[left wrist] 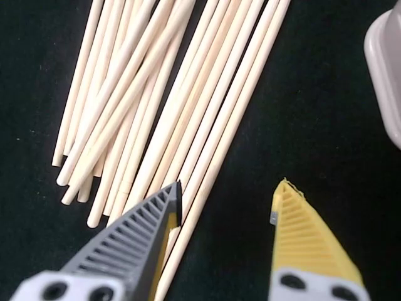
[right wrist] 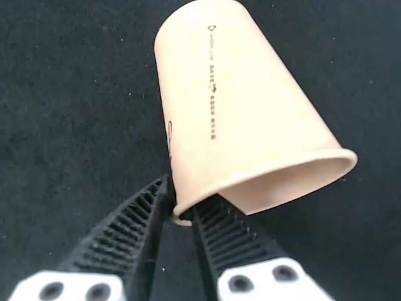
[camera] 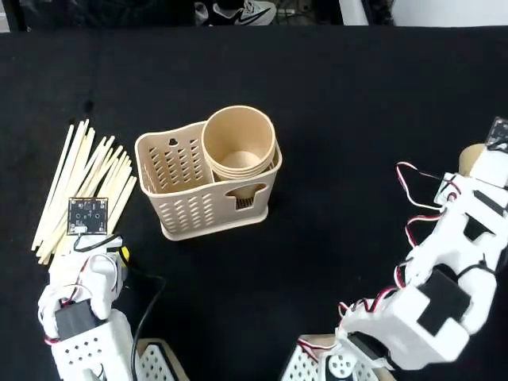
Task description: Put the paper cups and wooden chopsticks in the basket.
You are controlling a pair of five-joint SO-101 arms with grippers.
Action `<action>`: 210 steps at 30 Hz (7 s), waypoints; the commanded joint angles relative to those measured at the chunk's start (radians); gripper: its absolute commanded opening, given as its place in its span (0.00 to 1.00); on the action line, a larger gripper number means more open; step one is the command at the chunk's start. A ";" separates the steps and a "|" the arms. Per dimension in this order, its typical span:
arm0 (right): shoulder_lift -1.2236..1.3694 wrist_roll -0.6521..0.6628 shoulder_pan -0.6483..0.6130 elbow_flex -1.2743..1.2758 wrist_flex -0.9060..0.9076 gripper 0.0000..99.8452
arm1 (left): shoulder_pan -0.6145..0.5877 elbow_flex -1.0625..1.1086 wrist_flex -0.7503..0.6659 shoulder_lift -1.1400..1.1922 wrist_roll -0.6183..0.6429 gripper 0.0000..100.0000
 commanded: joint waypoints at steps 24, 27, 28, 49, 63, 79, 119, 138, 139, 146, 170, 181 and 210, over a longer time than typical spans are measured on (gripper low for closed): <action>-0.851 0.437 -1.140 -0.740 1.194 0.01 | -0.010 0.005 0.003 -0.006 -0.008 0.25; -0.745 0.422 -1.177 -0.835 1.258 0.01 | -0.010 0.005 0.003 -0.006 -0.008 0.25; -0.705 0.417 -1.178 -0.862 1.274 0.01 | -0.010 0.005 0.003 -0.006 -0.008 0.25; -0.446 0.419 -1.189 -0.901 1.306 0.01 | -0.010 0.005 0.003 -0.006 -0.008 0.25; -0.447 0.416 -1.189 -0.829 1.304 0.02 | -0.010 0.005 0.003 -0.006 -0.008 0.25; -0.561 0.416 -1.194 -0.915 1.301 0.08 | -0.010 0.005 0.003 -0.006 -0.008 0.25; -0.746 0.127 -1.217 -0.526 0.710 0.17 | -0.010 0.005 0.003 -0.006 -0.008 0.25; -1.520 0.034 -0.701 0.593 0.342 0.01 | -0.010 0.005 0.002 -0.006 -0.008 0.25; -1.544 0.000 -0.687 0.691 0.241 0.01 | -0.010 0.005 0.002 -0.006 -0.008 0.25; -1.623 -0.222 -0.480 0.951 0.058 0.01 | -0.001 -0.036 0.005 -0.006 -0.006 0.25; -1.833 -0.167 -0.539 1.092 0.097 0.01 | 0.012 -0.990 0.003 1.264 -0.256 0.25; -1.825 -0.164 -0.551 1.092 0.097 0.01 | 0.085 -1.514 -0.052 2.079 -0.269 0.25; -1.833 -0.161 -0.568 1.090 0.123 0.01 | 0.133 -1.589 0.031 1.946 -0.101 0.03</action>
